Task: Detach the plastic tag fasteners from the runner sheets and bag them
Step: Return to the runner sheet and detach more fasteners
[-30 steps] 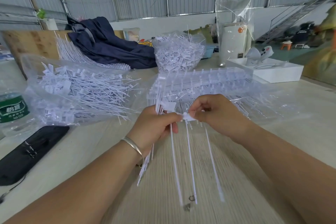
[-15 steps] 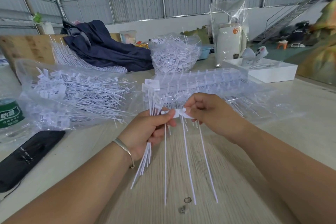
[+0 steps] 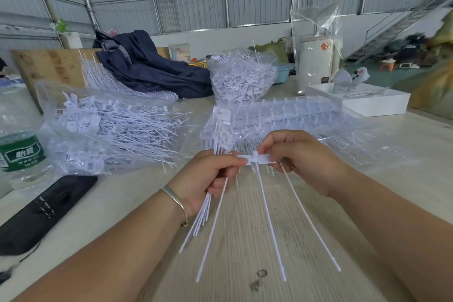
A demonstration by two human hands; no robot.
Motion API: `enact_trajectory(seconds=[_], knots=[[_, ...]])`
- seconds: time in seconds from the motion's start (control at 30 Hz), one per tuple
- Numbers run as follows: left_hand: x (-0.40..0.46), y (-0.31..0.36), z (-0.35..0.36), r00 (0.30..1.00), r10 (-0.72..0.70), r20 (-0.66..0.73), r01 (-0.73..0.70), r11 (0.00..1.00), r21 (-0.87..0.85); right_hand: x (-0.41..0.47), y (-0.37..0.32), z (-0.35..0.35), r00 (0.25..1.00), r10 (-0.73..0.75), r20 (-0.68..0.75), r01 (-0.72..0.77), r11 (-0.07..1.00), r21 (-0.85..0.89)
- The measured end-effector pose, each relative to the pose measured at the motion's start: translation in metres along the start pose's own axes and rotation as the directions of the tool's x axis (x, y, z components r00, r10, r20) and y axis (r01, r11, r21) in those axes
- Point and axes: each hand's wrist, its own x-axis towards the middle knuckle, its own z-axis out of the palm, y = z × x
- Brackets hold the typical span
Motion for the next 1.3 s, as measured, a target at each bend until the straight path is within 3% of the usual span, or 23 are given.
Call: enact_trajectory(seconds=[0.33, 0.47, 0.63, 0.83, 0.9, 0.97, 1.0, 1.07, 1.13, 1.2, 1.3], knots=[[-0.002, 0.004, 0.001, 0.990, 0.053, 0.133, -0.063, 0.995, 0.073, 0.001, -0.004, 0.000, 0.999, 0.003, -0.037, 0.000, 0.998, 0.058], [-0.003, 0.004, -0.001, 0.969, 0.021, 0.248, -0.053, 0.991, 0.123, 0.000, -0.003, 0.001, 0.999, 0.015, 0.044, -0.016, 1.000, 0.024], [-0.006, 0.004, 0.002, 0.951, 0.014, 0.308, -0.130, 0.924, 0.359, 0.000, 0.002, 0.002, 0.982, 0.074, 0.174, -0.056, 0.993, -0.106], [0.001, 0.003, 0.009, 0.980, 0.039, 0.196, -0.141, 0.830, 0.539, 0.007, 0.008, 0.005, 0.988, 0.126, 0.089, -0.099, 0.960, -0.261], [0.009, -0.001, 0.008, 0.994, 0.099, 0.054, -0.108, 0.696, 0.710, 0.004, 0.004, 0.003, 0.991, 0.112, 0.074, -0.087, 0.956, -0.281], [0.014, -0.002, -0.006, 0.968, 0.204, -0.148, 0.023, 0.515, 0.857, 0.000, -0.001, -0.004, 0.995, 0.078, 0.059, -0.060, 0.962, -0.266], [0.015, -0.002, -0.016, 0.947, 0.228, -0.226, 0.074, 0.529, 0.845, -0.001, -0.004, -0.008, 0.998, 0.052, 0.029, -0.044, 0.968, -0.246], [0.015, -0.002, -0.030, 0.936, 0.203, -0.286, 0.046, 0.736, 0.675, 0.000, -0.006, -0.017, 0.998, 0.015, -0.067, -0.027, 0.984, -0.178], [0.011, 0.001, -0.025, 0.959, 0.154, -0.239, -0.043, 0.910, 0.413, 0.004, -0.003, -0.019, 0.991, 0.032, -0.131, -0.047, 0.992, -0.114], [0.010, -0.002, -0.014, 0.974, 0.132, -0.185, -0.074, 0.955, 0.288, 0.007, 0.001, -0.016, 0.986, 0.095, -0.140, -0.111, 0.987, -0.112], [0.011, -0.005, -0.005, 0.970, 0.119, -0.214, -0.058, 0.961, 0.269, 0.006, 0.006, -0.011, 0.987, 0.140, -0.075, -0.143, 0.989, -0.042]])
